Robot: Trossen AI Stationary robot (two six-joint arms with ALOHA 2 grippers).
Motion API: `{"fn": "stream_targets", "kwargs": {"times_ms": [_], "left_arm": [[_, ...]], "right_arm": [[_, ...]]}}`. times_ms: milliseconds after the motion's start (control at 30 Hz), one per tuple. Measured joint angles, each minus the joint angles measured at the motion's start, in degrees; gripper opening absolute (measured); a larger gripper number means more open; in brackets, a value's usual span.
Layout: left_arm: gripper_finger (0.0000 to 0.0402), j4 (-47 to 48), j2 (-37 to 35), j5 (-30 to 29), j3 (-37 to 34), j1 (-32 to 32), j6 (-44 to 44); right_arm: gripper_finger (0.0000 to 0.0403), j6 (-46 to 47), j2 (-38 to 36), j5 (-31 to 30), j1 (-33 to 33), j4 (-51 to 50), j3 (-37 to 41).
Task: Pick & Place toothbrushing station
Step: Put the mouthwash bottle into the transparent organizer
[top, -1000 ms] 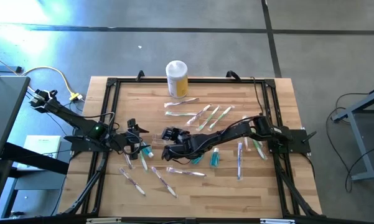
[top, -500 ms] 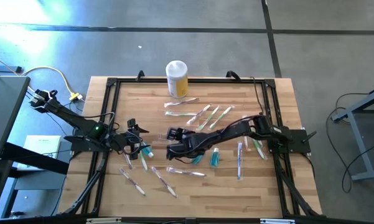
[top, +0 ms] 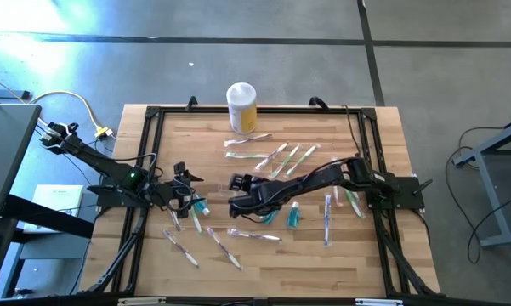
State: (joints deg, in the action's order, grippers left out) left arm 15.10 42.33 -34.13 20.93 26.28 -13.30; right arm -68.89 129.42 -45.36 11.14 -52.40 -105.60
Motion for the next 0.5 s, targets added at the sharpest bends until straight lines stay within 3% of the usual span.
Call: {"fn": "stream_targets", "kwargs": {"times_ms": [200, 500], "left_arm": [[0.0298, 0.04, 0.00, 0.02, 0.00, 0.00, 0.00], [0.0298, 0.04, 0.00, 0.02, -0.02, -0.02, 0.00]], "right_arm": [[0.0113, -1.83, -0.02, -0.06, 0.00, -2.53, 0.02], [0.0168, -1.57, 0.22, -0.15, 0.00, -2.58, 0.15]]}}
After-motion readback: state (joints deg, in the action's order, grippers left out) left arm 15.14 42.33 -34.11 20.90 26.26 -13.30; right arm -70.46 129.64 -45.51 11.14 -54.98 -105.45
